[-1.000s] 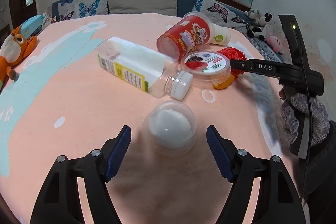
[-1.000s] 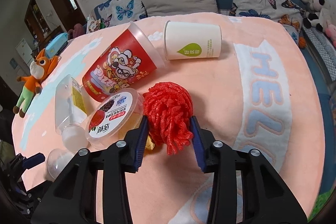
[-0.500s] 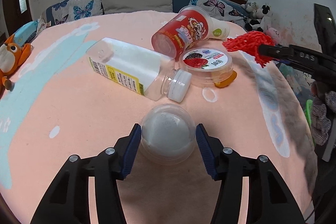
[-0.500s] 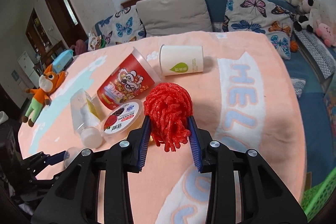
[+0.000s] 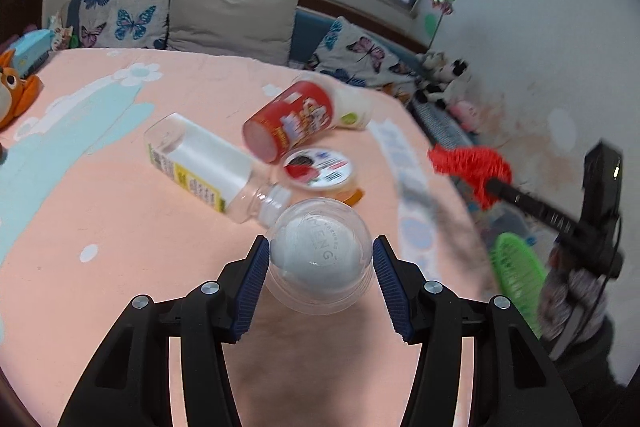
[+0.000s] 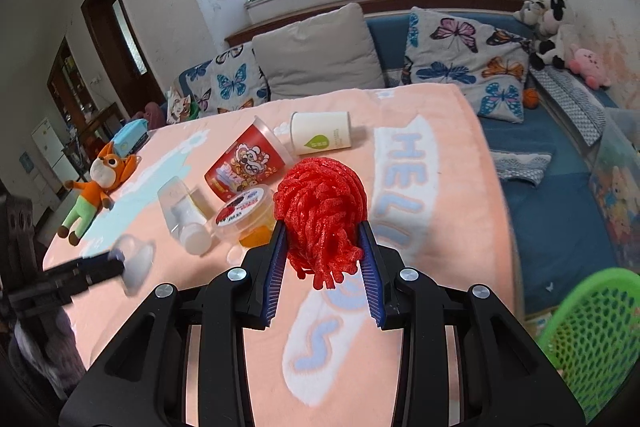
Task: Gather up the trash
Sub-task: 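Carry cup and yarn ball to the green basket and open both tools over it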
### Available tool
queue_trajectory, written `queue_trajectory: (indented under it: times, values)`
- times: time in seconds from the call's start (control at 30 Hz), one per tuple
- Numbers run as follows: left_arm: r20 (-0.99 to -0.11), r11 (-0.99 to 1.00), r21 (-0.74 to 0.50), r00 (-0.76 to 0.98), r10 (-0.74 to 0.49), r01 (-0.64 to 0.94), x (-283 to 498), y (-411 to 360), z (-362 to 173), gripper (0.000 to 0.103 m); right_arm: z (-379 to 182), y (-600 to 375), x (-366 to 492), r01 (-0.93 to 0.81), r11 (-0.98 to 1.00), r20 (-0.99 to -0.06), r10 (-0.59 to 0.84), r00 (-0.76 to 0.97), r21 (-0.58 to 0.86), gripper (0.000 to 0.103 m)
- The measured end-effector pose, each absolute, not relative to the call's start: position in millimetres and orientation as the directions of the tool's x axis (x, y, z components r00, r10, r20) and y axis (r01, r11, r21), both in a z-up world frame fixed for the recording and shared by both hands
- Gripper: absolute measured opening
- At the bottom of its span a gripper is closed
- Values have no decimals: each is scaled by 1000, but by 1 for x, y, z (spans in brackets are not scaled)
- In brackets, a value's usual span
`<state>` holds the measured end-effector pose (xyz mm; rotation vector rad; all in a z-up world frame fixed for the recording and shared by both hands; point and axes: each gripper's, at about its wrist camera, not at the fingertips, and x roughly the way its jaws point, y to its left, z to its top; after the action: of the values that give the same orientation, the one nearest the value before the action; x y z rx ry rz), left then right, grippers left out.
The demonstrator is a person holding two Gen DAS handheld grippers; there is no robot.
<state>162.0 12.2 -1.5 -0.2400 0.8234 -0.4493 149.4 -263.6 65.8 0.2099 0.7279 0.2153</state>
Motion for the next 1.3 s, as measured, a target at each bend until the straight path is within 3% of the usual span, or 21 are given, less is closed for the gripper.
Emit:
queue_trajectory:
  times: [0.23, 0.87, 1.17, 1.3]
  values:
    - [-628, 848, -408, 570, -530, 339, 159, -5, 13, 52, 72, -294, 103, -62, 961, -618, 222, 755, 269, 36]
    - [-648, 743, -280, 452, -613, 607, 131, -184, 22, 52, 64, -398, -10, 188, 968, -667, -31, 744, 165, 36]
    - [-683, 692, -241, 388, -619, 681, 119, -257, 15, 52, 46, -442, -42, 315, 938, -703, -126, 700, 145, 40]
    - [-700, 669, -217, 364, -614, 711, 111, -286, 11, 52, 37, -456, -53, 359, 922, -715, -154, 682, 144, 47]
